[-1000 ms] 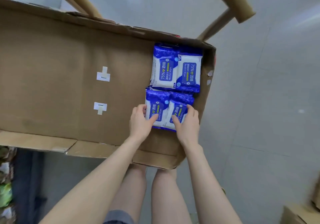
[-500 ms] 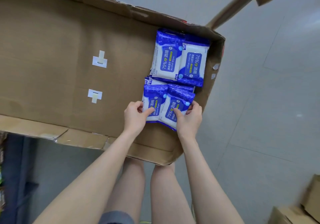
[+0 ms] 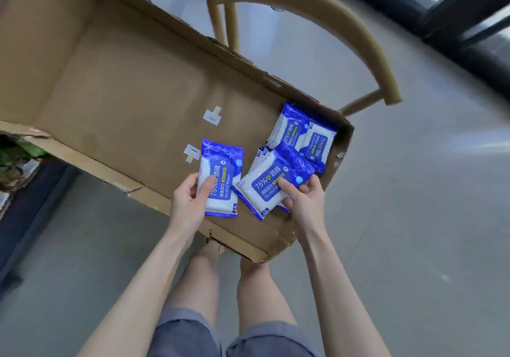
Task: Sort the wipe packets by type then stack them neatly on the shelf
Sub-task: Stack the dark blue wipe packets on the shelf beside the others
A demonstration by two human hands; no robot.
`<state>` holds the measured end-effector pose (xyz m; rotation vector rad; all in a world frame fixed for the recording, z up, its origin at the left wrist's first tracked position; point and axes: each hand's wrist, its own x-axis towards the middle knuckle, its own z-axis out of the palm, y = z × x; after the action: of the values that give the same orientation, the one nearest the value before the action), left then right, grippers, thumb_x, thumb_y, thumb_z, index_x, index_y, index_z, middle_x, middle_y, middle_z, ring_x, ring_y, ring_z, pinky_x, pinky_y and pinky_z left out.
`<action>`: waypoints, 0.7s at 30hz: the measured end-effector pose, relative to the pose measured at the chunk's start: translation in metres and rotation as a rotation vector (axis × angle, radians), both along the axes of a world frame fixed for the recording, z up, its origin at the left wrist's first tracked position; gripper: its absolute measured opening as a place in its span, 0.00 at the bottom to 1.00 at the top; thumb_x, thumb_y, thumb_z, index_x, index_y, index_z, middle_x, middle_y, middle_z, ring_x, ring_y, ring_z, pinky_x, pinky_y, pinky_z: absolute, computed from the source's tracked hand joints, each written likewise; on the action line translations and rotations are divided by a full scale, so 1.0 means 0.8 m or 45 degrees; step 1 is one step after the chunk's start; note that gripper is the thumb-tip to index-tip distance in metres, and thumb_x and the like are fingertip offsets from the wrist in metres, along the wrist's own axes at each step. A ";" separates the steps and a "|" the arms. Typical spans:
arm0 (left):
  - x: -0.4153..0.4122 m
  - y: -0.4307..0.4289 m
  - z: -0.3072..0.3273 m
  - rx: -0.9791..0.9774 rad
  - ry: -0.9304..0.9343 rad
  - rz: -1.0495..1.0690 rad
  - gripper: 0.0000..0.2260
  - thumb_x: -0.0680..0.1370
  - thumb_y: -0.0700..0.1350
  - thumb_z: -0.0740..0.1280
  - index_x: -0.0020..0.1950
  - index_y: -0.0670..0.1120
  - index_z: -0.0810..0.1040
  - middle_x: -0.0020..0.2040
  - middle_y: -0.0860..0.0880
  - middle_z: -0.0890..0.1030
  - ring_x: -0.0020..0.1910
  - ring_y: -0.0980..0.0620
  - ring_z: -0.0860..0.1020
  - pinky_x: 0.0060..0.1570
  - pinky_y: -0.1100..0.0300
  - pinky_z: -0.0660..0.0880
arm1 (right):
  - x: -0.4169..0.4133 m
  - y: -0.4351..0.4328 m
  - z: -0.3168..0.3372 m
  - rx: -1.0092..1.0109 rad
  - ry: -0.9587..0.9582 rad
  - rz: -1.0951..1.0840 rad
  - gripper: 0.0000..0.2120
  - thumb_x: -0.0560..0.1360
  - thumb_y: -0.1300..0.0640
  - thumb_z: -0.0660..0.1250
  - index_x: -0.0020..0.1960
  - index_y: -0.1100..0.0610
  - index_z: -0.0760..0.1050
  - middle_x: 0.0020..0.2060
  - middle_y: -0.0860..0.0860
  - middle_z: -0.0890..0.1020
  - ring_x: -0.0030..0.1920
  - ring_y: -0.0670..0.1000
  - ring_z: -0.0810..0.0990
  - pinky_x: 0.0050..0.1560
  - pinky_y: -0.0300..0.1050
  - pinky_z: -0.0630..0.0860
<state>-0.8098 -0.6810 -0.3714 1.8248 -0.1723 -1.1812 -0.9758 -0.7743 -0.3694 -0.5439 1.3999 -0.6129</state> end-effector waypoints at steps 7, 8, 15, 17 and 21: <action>0.081 0.088 0.112 -0.159 0.177 0.242 0.12 0.76 0.31 0.64 0.54 0.47 0.75 0.51 0.47 0.83 0.48 0.50 0.81 0.51 0.54 0.78 | 0.114 0.036 0.101 -0.075 -0.102 0.163 0.07 0.75 0.67 0.66 0.46 0.56 0.73 0.44 0.54 0.83 0.43 0.51 0.84 0.40 0.44 0.82; 0.096 0.105 0.126 -0.192 0.158 0.288 0.13 0.75 0.31 0.67 0.54 0.46 0.75 0.50 0.47 0.83 0.48 0.50 0.82 0.50 0.55 0.79 | 0.136 0.047 0.113 -0.099 -0.121 0.192 0.06 0.76 0.67 0.65 0.46 0.56 0.74 0.44 0.55 0.82 0.42 0.51 0.83 0.38 0.42 0.81; 0.227 0.249 0.200 -0.397 0.005 0.640 0.10 0.73 0.33 0.69 0.51 0.44 0.75 0.46 0.48 0.84 0.43 0.51 0.81 0.42 0.60 0.78 | 0.299 0.162 0.188 -0.262 -0.243 0.372 0.08 0.74 0.68 0.66 0.52 0.60 0.77 0.39 0.53 0.83 0.38 0.48 0.82 0.36 0.37 0.77; 0.267 0.290 0.219 -0.444 -0.048 0.712 0.09 0.76 0.34 0.65 0.52 0.45 0.77 0.45 0.49 0.83 0.41 0.54 0.81 0.39 0.63 0.77 | 0.349 0.197 0.202 -0.256 -0.267 0.417 0.07 0.74 0.69 0.66 0.50 0.61 0.77 0.39 0.56 0.81 0.36 0.49 0.82 0.35 0.38 0.78; 0.343 0.366 0.255 -0.504 -0.179 0.855 0.09 0.74 0.37 0.69 0.52 0.47 0.79 0.44 0.52 0.84 0.42 0.56 0.81 0.39 0.66 0.76 | 0.448 0.258 0.231 -0.242 -0.330 0.555 0.05 0.73 0.68 0.68 0.45 0.61 0.75 0.41 0.60 0.78 0.35 0.51 0.82 0.36 0.39 0.80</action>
<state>-0.5353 -0.3882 -0.1678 1.4389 0.1186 -0.5030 -0.6171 -0.5678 -0.1846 -0.8611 0.9437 -0.4437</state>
